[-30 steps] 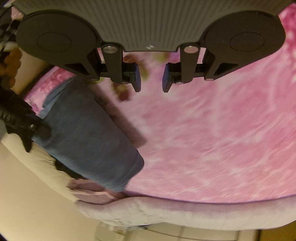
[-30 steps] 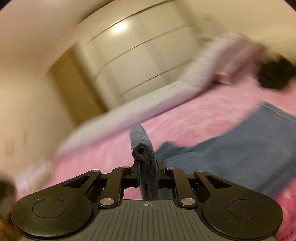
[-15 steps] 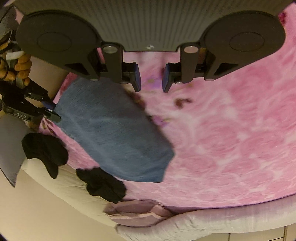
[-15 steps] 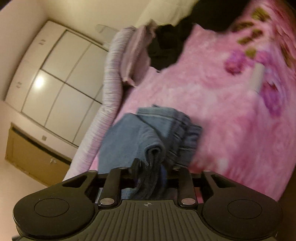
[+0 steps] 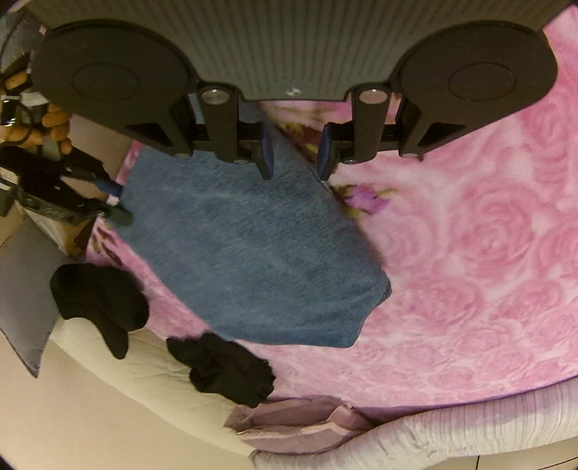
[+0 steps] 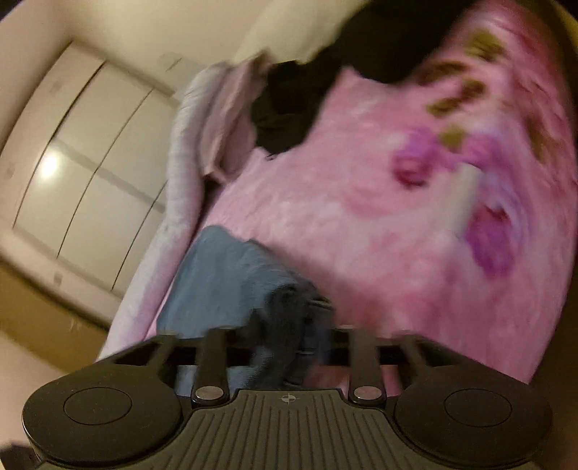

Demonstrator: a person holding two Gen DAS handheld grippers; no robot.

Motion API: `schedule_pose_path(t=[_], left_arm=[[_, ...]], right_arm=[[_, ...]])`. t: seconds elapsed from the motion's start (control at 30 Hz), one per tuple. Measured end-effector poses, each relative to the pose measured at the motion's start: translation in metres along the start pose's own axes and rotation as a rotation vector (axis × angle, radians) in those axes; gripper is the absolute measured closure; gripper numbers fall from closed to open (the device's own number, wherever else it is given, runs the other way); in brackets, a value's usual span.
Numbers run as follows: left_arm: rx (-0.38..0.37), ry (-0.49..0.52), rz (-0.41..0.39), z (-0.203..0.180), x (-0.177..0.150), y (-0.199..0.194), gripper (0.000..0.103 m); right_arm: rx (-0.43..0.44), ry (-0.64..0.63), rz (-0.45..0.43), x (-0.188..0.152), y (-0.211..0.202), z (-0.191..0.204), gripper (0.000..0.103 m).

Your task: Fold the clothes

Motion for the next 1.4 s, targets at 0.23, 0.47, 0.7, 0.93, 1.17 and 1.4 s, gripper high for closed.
schedule_pose_path(t=[0.23,0.47,0.7,0.93,1.17,1.4], left_arm=[[-0.038,-0.076,0.026,0.018,-0.008,0.002,0.081],[-0.055,-0.11,0.022,0.026,-0.008,0.002,0.081],[-0.084,-0.13,0.026,0.029,0.01,0.009,0.081],[-0.197,-0.196,0.033,0.016,0.019,0.03,0.076],[-0.295,-0.305,-0.009,0.027,0.027,0.034,0.072],[-0.294,-0.296,-0.033,0.027,0.037,0.043,0.069]], right_arm=[[0.138,0.241,0.026,-0.031,-0.001,-0.012,0.045],[0.134,0.21,0.061,-0.003,0.022,-0.004,0.076],[0.08,-0.146,0.021,0.085,0.018,0.023,0.085],[0.077,0.045,0.003,0.106,-0.006,-0.012,0.051],[0.114,0.108,0.008,0.015,-0.062,-0.021,0.038],[-0.018,0.017,0.036,-0.022,-0.051,-0.009,0.05]])
Point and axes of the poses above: each gripper's, at about its wrist camera, not at the fingertips, and y roughly the way its jaws point, z to its left, x to its top, the point moved 10 cm from there along y, roughly the way its jaws point, and after that the axes turned 15 degrees about z, right-handed, at the moved point
